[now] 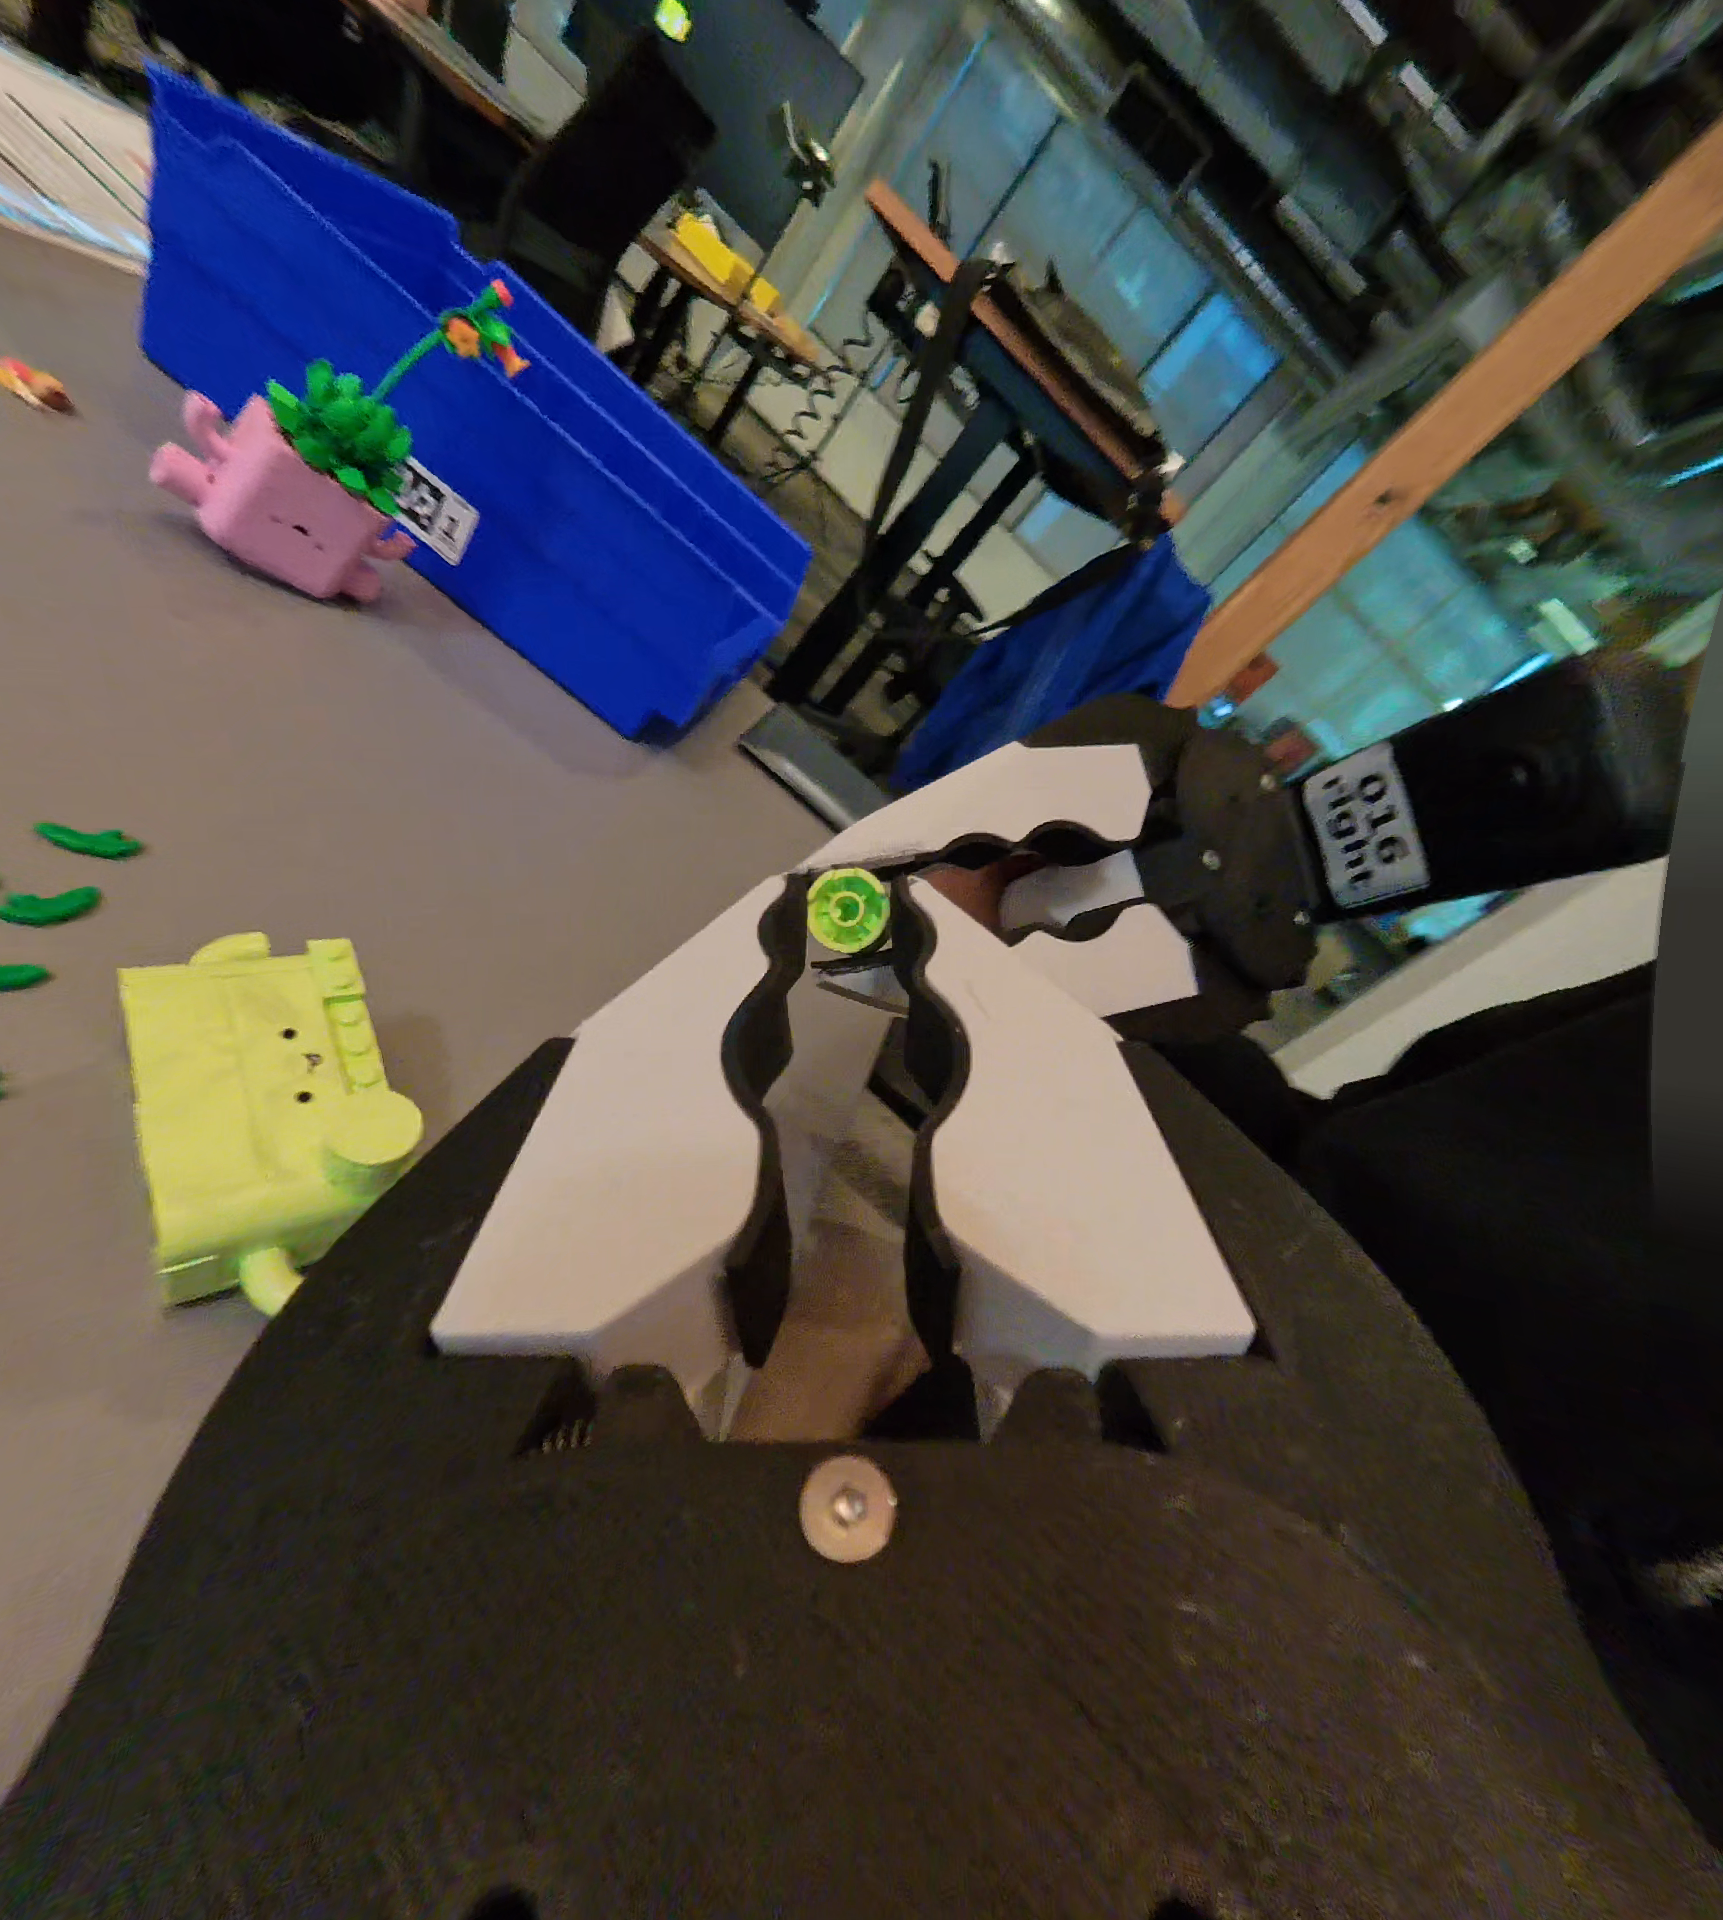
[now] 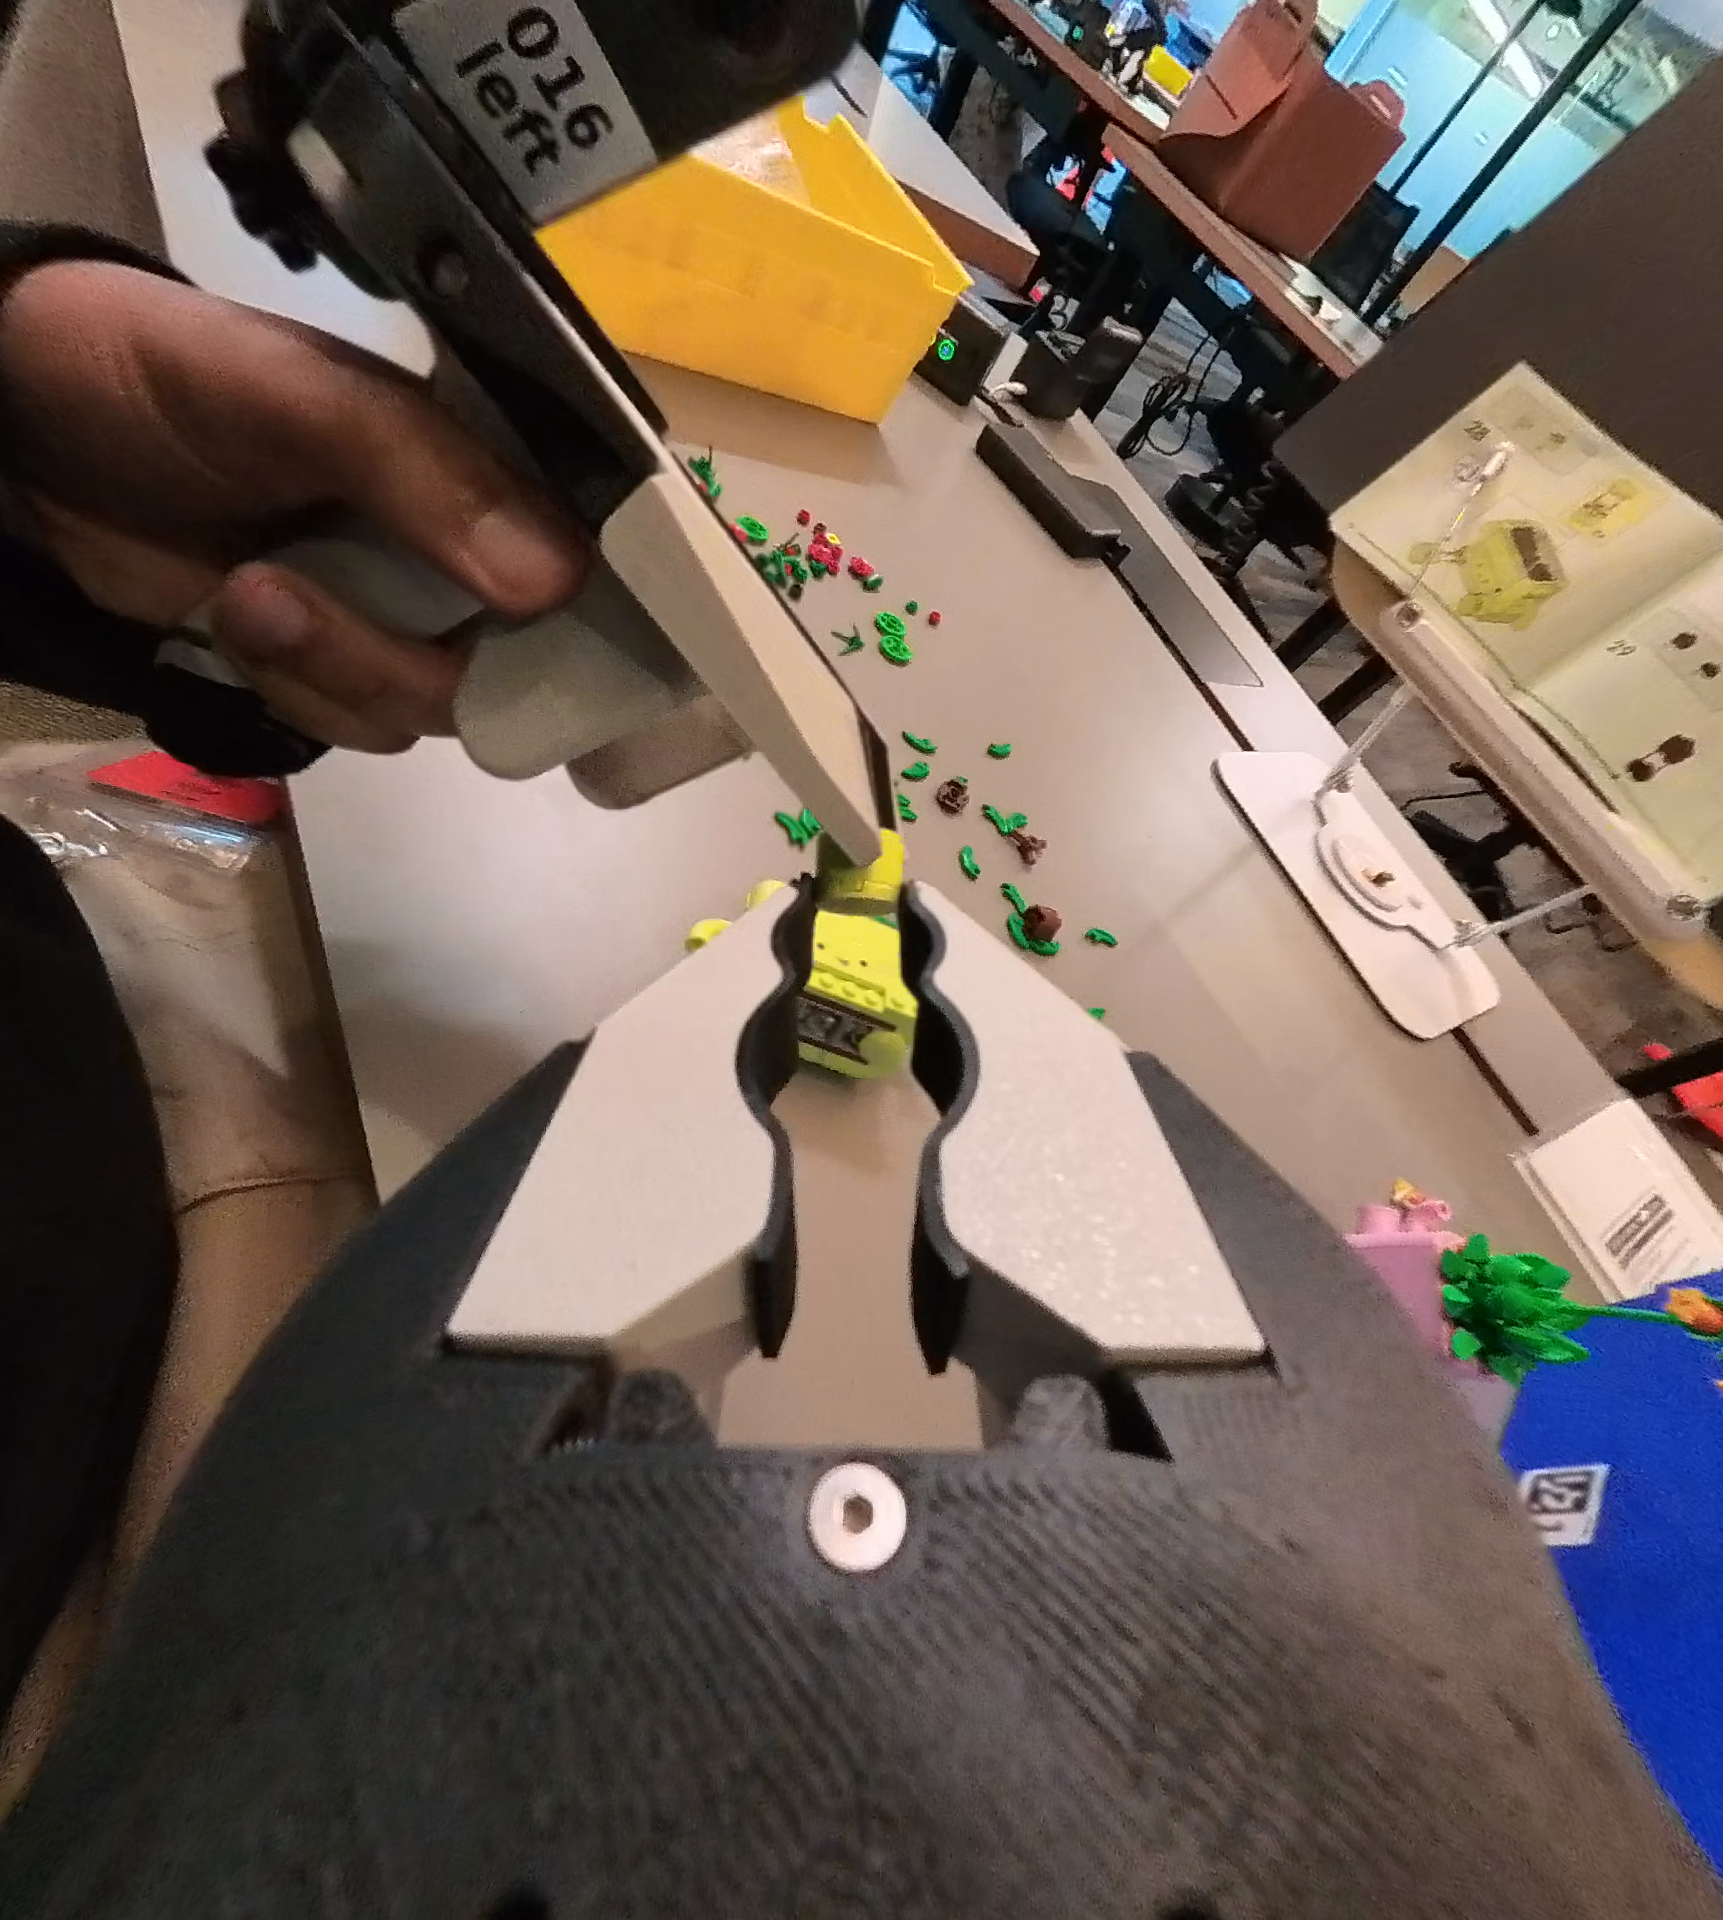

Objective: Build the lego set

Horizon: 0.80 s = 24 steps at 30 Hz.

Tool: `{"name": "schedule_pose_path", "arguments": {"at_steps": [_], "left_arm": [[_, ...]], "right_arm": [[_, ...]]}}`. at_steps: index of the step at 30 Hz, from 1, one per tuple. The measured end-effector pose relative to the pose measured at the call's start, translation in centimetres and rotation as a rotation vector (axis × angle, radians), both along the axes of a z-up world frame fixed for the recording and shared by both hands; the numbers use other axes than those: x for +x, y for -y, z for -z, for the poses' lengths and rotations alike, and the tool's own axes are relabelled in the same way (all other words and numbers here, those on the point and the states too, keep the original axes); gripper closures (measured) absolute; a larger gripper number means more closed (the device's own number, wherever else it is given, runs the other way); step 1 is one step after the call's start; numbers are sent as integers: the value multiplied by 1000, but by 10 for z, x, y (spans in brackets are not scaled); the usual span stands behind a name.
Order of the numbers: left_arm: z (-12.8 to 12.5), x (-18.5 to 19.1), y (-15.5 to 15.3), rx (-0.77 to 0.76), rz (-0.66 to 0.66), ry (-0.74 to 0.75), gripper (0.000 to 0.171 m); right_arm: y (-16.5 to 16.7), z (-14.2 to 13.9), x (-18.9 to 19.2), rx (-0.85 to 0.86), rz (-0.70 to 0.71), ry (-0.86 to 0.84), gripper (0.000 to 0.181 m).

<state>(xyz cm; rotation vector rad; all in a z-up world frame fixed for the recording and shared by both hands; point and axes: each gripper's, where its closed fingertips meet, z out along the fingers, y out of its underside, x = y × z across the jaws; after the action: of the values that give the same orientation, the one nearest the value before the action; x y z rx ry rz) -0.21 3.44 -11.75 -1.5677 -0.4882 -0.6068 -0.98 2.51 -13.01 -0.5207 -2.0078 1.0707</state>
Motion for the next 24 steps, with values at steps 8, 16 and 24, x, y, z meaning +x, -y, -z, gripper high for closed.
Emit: {"name": "schedule_pose_path", "arguments": {"at_steps": [8, 16, 24], "left_arm": [[-6, 0, 5, 150, 150, 344, 159], [-13, 10, 5, 223, 266, 464, 159], [-17, -7, 15, 162, 158, 237, 129]], "right_arm": [[4, -18, 10, -64, -66, -91, 167], [8, -25, 17, -123, -139, -73, 168], [-13, -6, 10, -188, -59, 186, 168]]}}
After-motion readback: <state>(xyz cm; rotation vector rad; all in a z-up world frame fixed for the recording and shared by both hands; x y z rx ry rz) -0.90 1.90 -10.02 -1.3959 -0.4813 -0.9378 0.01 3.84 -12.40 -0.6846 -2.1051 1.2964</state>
